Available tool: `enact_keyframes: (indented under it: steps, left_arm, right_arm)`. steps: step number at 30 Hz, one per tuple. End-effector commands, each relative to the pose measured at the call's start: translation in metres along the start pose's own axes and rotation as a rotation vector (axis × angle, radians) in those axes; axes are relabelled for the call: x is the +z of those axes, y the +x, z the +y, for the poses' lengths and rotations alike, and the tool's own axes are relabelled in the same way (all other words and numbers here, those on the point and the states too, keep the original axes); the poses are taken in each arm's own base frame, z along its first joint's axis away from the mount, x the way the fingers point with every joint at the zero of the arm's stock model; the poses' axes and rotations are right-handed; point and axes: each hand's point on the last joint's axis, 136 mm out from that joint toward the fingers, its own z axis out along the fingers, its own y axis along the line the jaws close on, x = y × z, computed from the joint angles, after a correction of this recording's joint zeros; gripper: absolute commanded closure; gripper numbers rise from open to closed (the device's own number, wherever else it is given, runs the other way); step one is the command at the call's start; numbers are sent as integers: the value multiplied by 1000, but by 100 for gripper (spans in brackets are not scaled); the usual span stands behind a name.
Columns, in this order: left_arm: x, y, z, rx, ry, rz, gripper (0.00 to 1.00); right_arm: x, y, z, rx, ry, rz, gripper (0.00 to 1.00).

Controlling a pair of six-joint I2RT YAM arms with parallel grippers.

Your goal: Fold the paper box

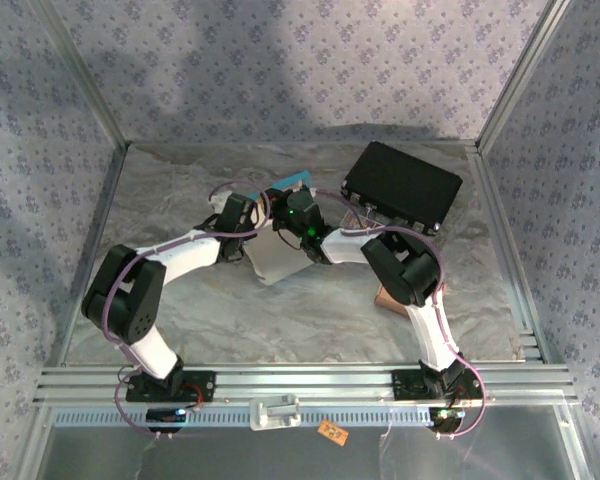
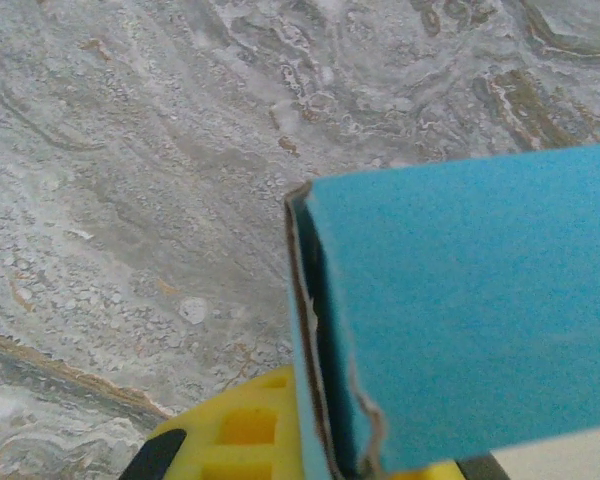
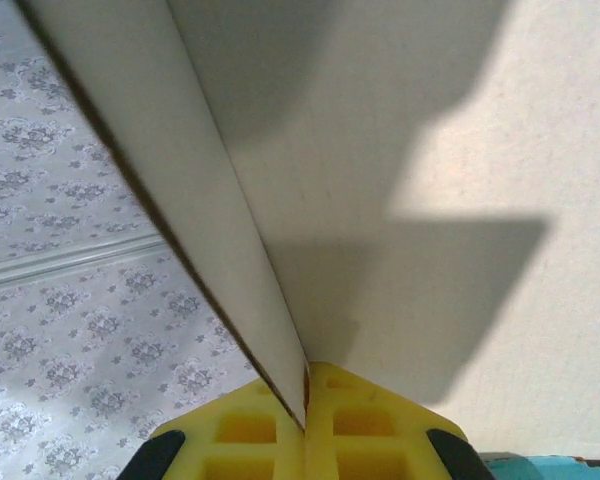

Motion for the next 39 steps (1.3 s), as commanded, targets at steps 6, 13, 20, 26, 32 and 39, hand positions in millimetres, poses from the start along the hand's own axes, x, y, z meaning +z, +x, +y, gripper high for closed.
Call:
enact_keyframes:
  steps: [6,13,20,26,32,39]
  left_arm:
    - [-1,3,10,-21,-99,98,100]
    - [-1,23,41,28,-207,260,100]
    - [1,32,69,82,-331,373,100]
    - [4,36,87,124,-446,447,100]
    - [14,31,92,136,-556,478,100]
    - [23,16,84,129,-591,460,100]
  right_arm:
    - [-16,28,-13,-1,149,113,76]
    - [-27,4,0,-72,199,112,70]
    - [-49,-7,23,-188,250,107,57]
    - [-73,-17,31,-252,261,85,58]
    - [-89,-17,51,-325,242,90,58]
    - [-109,-22,51,-363,248,90,58]
